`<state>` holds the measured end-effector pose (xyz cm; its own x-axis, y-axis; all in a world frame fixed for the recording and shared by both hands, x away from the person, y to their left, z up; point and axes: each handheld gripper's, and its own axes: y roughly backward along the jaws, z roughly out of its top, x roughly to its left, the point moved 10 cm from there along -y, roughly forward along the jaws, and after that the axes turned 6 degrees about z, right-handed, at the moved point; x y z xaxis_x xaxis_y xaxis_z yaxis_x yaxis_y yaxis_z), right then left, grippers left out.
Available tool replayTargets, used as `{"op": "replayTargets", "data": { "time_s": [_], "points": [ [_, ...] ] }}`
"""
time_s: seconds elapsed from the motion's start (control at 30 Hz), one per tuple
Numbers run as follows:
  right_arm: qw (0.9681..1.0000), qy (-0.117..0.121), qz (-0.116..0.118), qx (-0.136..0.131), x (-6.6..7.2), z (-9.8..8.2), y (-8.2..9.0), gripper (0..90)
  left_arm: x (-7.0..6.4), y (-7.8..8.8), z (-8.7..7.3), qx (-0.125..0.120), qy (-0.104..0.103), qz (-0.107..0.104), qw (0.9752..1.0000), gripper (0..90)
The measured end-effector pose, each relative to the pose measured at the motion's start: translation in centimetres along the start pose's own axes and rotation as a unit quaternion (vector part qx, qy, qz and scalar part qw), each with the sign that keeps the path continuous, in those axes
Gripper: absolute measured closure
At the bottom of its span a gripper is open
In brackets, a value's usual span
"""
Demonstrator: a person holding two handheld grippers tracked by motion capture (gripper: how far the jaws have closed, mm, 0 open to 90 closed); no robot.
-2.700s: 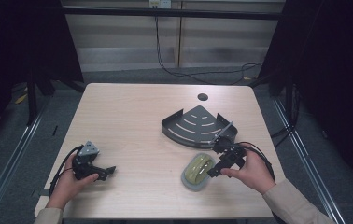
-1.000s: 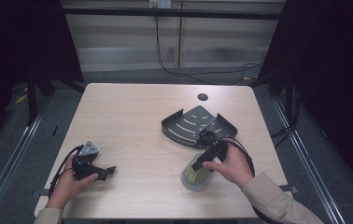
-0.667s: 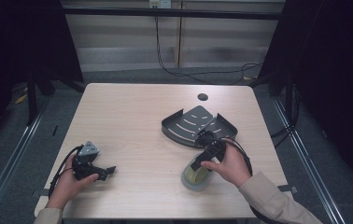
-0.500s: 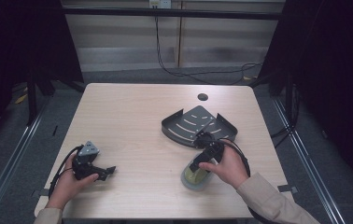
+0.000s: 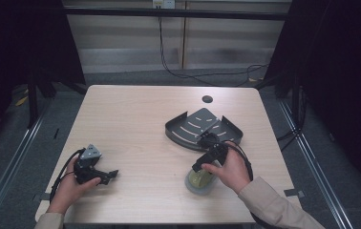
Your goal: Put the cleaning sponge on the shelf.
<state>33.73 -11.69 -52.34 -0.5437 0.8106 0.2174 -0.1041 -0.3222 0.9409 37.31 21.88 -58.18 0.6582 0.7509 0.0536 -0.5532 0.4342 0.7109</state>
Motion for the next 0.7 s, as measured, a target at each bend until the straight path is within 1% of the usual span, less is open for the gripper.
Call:
{"op": "replayTargets", "data": {
  "time_s": [0.07, 0.1, 0.13, 0.17, 0.27, 0.33, 0.43, 0.53, 0.57, 0.6, 0.63, 0.67, 0.7],
  "points": [
    [1.0, -0.001, -0.001, 0.007, -0.1, 0.0, -0.5, 17.0, 0.0, 0.0, 0.0, 0.0, 0.0, 0.0, 1.0, 0.0],
    [0.9999, 0.004, -0.008, 0.011, -0.2, -0.1, -0.7, 16.5, 0.0, 0.0, 0.0, 0.0, 0.0, 0.0, 1.0, 0.0],
    [0.9999, 0.004, -0.008, 0.011, -0.2, -0.1, -0.7, 16.5, 0.0, 0.0, 0.0, 0.0, 0.0, 0.0, 1.0, 0.0],
    [0.9995, 0.014, -0.02, 0.02, -0.3, -0.4, -0.9, 16.5, 0.0, 0.0, 0.0, 0.0, 0.0, 0.0, 1.0, 0.0],
    [0.9994, 0.015, -0.011, 0.029, 0.0, -0.9, -0.5, 18.9, 0.0, 0.0, 0.0, 0.0, 0.0, 0.0, 1.0, 0.0],
    [0.9991, 0.02, -0.015, 0.034, -0.1, -1.2, 0.0, 19.2, 0.0, 0.0, 0.0, 0.0, 0.0, 0.0, 1.0, 0.0],
    [0.9989, 0.015, -0.018, 0.04, -0.4, -2.0, 0.5, 19.3, 0.0, 0.0, 0.0, 0.0, 0.0, 0.0, 1.0, 0.0],
    [0.9982, 0.001, -0.019, 0.057, -0.9, -3.0, 0.5, 20.0, 0.0, 0.0, 0.0, 0.0, 0.0, 0.0, 1.0, 0.0],
    [0.9979, -0.004, -0.019, 0.062, -1.0, -3.3, 0.4, 21.7, 0.0, 0.0, 0.0, 0.0, 0.0, 0.0, 1.0, 0.0],
    [0.9977, -0.005, -0.019, 0.065, -1.1, -3.5, 0.3, 26.6, 0.0, 0.0, 0.0, 0.001, 0.0, 0.001, 1.0, 0.0],
    [0.9975, -0.003, -0.015, 0.068, -1.1, -3.7, 0.3, 36.3, 0.0, 0.0, 0.0, 0.0, 0.0, 0.0, 1.0, 0.0],
    [0.9979, 0.001, -0.009, 0.064, -1.0, -3.8, 0.3, 44.3, 0.0, 0.0, 0.0, 0.0, 0.0, 0.001, 1.0, 0.0],
    [0.9979, 0.002, -0.007, 0.065, -0.9, -3.8, 0.3, 48.6, 0.0, 0.0, 0.0, 0.0, 0.0, 0.0, 1.0, 0.0]
  ]
}}
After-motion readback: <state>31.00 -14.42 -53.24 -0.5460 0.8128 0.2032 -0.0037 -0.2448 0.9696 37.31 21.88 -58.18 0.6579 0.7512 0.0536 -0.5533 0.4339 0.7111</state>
